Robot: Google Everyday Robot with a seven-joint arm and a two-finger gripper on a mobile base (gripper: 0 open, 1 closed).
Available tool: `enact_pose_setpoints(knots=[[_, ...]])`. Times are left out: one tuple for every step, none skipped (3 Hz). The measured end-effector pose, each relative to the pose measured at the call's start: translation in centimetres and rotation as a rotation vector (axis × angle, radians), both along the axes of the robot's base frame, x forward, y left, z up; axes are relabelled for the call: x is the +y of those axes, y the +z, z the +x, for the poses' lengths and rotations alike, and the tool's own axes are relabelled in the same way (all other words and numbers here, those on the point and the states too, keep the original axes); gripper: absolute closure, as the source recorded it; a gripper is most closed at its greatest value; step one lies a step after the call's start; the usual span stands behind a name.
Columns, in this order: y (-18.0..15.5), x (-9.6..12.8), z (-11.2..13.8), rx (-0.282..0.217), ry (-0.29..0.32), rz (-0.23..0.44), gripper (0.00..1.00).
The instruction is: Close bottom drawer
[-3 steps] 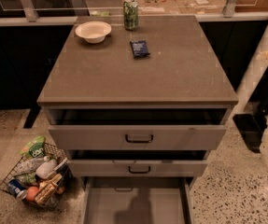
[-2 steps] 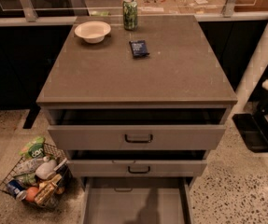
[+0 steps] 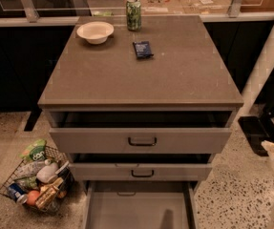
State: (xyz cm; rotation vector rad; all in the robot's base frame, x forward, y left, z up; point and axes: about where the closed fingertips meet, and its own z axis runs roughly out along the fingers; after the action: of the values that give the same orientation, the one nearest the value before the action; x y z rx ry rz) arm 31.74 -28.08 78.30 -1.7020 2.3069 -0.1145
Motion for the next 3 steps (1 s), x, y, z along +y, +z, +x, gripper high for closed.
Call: enact_pose_setpoints(knots=[[0.0, 0.0, 0.0, 0.000, 0.000, 0.000, 0.00], [-1.7, 1.0, 0.9, -0.020, -0.002, 0.026, 0.00], [-6.7, 2.5, 1.8, -0.045, 0.000, 0.064, 0.00]])
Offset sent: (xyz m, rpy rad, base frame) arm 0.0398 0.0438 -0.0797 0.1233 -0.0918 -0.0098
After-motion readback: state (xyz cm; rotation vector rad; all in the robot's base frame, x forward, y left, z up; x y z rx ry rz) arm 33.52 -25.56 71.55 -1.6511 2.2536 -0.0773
